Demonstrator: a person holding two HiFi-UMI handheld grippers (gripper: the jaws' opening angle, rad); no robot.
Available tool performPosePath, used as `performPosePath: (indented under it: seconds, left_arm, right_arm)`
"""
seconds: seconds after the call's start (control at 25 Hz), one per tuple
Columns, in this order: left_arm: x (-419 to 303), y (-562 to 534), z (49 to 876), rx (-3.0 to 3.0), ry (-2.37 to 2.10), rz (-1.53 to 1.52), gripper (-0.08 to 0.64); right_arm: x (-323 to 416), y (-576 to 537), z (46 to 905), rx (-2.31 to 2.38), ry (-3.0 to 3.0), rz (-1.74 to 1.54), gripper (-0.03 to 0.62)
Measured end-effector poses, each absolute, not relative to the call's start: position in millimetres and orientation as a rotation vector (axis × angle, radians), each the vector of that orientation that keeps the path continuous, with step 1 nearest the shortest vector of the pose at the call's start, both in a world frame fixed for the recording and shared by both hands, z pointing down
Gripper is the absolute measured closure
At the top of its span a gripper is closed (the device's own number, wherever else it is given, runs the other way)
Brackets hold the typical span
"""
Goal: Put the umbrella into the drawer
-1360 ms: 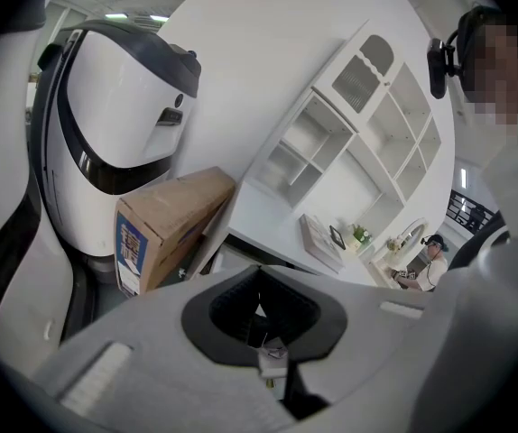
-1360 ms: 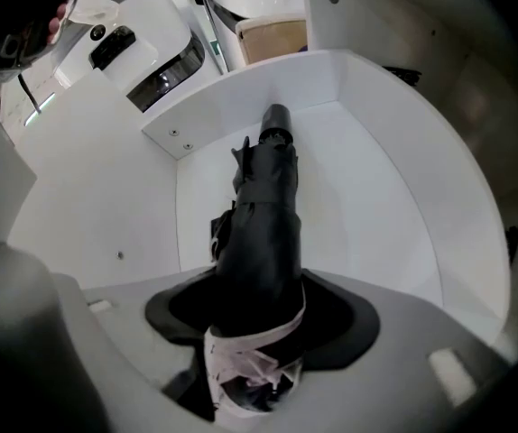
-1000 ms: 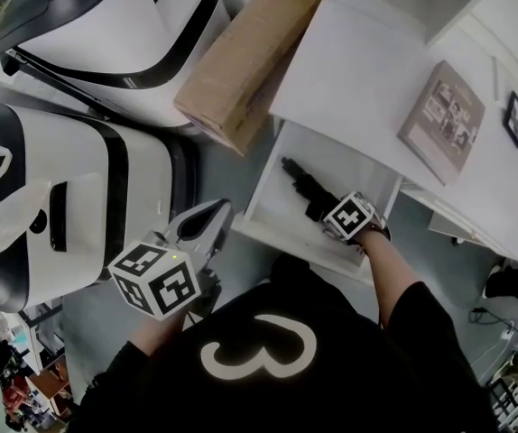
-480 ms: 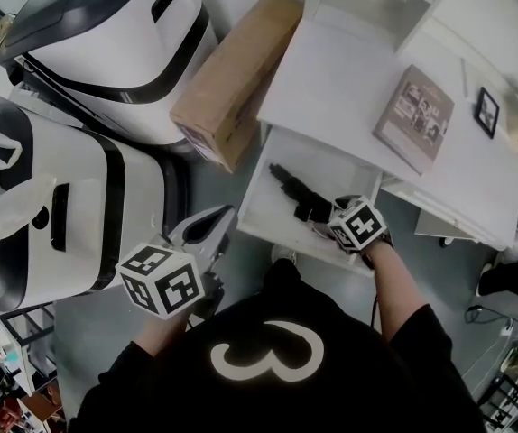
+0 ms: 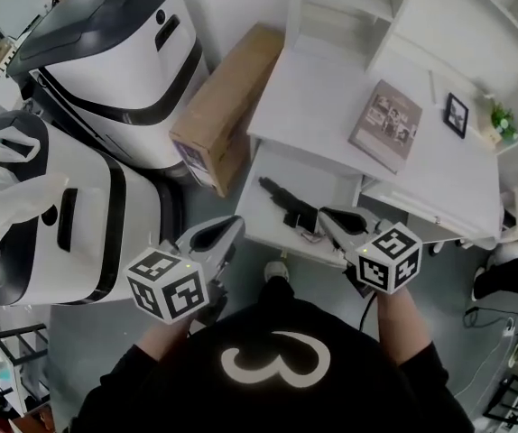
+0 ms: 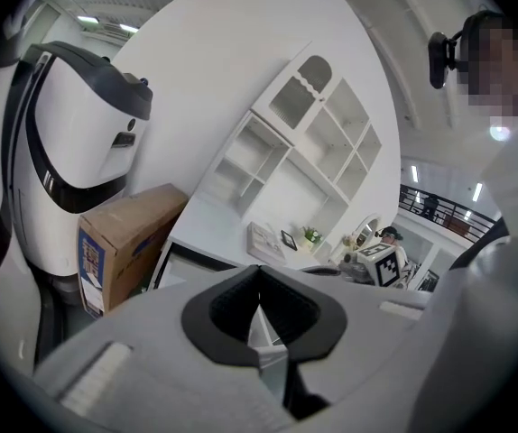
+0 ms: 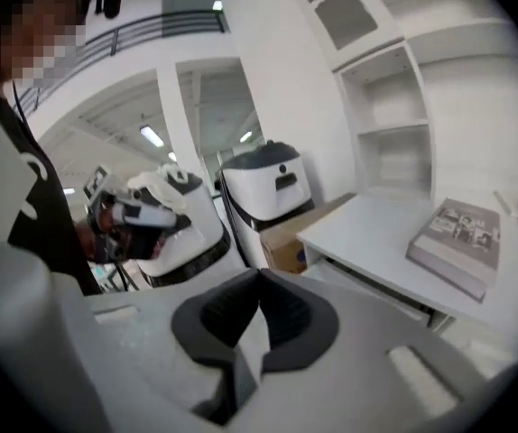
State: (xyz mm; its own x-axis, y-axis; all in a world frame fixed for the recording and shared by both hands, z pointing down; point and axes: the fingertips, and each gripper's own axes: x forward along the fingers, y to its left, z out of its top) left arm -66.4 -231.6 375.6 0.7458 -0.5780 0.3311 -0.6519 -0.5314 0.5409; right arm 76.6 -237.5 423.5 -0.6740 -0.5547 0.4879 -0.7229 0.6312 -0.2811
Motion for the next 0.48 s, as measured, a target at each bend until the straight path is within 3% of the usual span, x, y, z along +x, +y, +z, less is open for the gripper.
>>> performPosePath:
  seconds: [0.48]
  left_arm:
    - [-43, -186, 324, 2.462, -0.827, 0.124, 0.551]
  right_arm:
    - [76, -167, 302, 1.166, -2.902, 0.602, 0.590]
